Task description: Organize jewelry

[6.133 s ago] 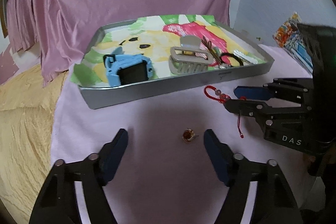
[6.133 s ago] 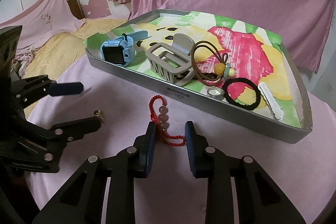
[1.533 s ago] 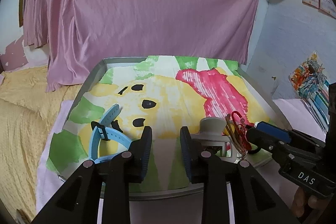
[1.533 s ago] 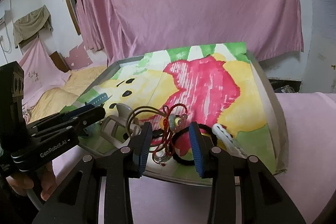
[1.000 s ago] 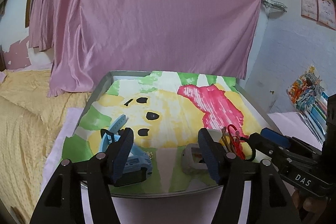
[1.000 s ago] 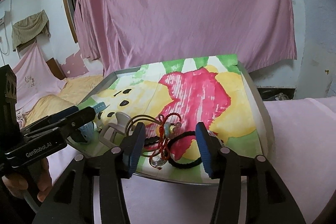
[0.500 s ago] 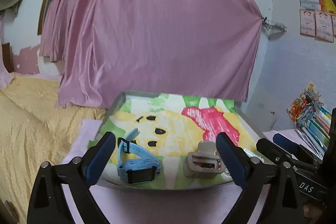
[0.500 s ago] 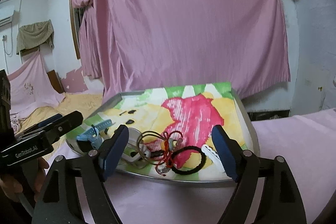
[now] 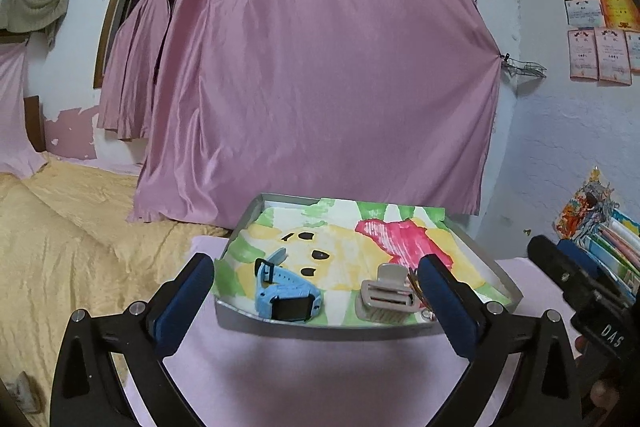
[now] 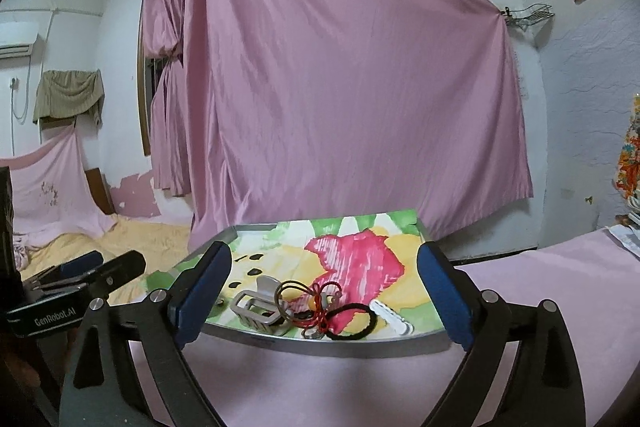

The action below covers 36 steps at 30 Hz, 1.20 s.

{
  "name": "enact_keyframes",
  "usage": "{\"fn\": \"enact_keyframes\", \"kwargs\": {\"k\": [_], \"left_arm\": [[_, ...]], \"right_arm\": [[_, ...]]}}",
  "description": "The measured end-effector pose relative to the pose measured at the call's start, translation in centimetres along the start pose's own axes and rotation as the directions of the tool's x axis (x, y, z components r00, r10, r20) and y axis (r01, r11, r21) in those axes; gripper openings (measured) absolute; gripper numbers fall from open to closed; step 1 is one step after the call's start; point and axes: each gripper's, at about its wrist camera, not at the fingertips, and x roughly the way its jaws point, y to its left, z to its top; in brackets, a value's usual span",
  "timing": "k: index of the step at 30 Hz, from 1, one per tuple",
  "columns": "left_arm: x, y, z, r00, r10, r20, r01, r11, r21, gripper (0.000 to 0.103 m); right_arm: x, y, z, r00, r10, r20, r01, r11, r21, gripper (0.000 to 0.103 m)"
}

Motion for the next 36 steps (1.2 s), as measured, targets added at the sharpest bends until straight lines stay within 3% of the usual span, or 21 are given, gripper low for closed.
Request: {"fn": "enact_keyframes", "kwargs": {"k": [36], "left_arm": [[-13.8,1.7,-4.0,0.994,0.041,0.096,-0.044,0.999,0.022,0.102]], "right_arm": [[-14.2,2.5,-3.5,1.0,0.001,0.031,0.0,1.0,-0.027,0.092]]}}
